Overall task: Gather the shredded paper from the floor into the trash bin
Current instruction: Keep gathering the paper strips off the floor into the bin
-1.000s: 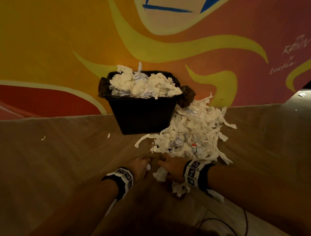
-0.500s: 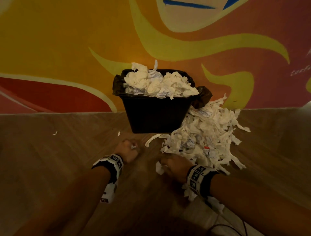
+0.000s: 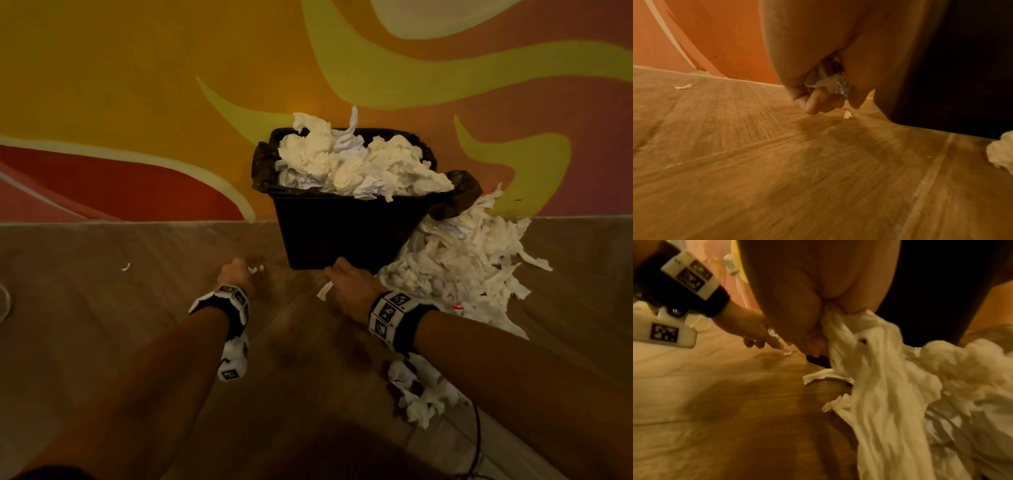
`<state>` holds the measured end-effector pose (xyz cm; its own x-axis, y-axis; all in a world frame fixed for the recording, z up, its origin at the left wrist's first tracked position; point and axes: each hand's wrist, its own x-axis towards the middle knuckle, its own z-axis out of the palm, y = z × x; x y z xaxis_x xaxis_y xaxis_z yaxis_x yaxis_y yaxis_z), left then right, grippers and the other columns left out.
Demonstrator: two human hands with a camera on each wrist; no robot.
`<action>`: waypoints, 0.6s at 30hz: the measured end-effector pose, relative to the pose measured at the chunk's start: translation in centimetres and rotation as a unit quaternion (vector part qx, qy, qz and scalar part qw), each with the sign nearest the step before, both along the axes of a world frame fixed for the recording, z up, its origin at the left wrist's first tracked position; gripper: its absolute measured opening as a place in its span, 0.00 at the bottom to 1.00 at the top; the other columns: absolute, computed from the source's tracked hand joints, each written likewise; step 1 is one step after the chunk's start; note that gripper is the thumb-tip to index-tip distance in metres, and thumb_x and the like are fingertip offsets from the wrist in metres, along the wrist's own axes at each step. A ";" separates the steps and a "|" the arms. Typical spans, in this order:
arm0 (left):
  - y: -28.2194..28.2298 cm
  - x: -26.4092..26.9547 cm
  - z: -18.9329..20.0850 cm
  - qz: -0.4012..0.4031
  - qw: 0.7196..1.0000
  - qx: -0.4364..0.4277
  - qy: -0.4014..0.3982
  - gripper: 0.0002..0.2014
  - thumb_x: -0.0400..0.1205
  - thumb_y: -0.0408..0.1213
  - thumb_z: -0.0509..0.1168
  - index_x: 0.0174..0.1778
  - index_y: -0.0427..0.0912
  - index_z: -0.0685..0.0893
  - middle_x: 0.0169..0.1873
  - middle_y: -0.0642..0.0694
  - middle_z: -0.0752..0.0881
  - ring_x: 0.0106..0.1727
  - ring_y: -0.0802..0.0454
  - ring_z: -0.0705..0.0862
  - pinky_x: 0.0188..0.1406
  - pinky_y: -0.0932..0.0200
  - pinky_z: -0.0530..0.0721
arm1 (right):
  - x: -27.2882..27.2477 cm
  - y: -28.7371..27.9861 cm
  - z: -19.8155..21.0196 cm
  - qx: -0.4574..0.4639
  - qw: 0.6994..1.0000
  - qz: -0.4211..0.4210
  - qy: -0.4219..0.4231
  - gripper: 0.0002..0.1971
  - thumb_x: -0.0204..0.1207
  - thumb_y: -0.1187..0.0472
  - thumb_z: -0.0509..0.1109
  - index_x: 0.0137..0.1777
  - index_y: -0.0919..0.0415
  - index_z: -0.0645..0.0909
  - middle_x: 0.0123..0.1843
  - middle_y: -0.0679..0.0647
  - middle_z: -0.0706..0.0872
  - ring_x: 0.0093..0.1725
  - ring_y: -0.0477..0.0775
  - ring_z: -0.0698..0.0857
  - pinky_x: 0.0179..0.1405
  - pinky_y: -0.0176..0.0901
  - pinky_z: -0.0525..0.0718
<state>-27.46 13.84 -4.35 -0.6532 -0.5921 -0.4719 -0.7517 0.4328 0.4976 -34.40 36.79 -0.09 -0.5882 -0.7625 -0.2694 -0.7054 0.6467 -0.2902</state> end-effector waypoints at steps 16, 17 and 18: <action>-0.9 -1.4 -2.0 -0.024 0.996 -0.066 -0.045 0.18 0.83 0.48 0.61 0.62 0.40 0.80 0.60 0.36 0.81 0.57 0.35 0.81 0.58 0.41 0.83 | -2.5 -1.4 -3.1 0.170 0.985 0.013 -0.023 0.12 0.82 0.54 0.61 0.61 0.56 0.77 0.62 0.59 0.79 0.60 0.61 0.81 0.48 0.46 0.72; -0.8 -1.5 -2.0 -0.029 0.997 -0.056 -0.046 0.18 0.83 0.47 0.61 0.63 0.39 0.79 0.60 0.36 0.80 0.58 0.35 0.81 0.59 0.41 0.82 | -2.6 -1.4 -2.9 0.163 0.986 0.010 -0.029 0.12 0.82 0.51 0.60 0.59 0.56 0.78 0.61 0.58 0.80 0.58 0.61 0.82 0.48 0.46 0.73; -0.6 -1.4 -2.0 -0.033 0.998 -0.045 -0.038 0.18 0.83 0.47 0.62 0.63 0.37 0.78 0.60 0.35 0.80 0.58 0.35 0.81 0.59 0.42 0.83 | -2.7 -1.5 -2.7 0.151 0.988 0.005 -0.039 0.14 0.82 0.49 0.59 0.58 0.55 0.80 0.60 0.58 0.81 0.57 0.60 0.82 0.49 0.47 0.76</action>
<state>-28.85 13.21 -6.37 -0.6561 -0.5919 -0.4682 -0.7546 0.5228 0.3965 -37.10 35.30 -2.82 -0.5492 -0.6462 -0.5299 -0.6951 0.7052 -0.1396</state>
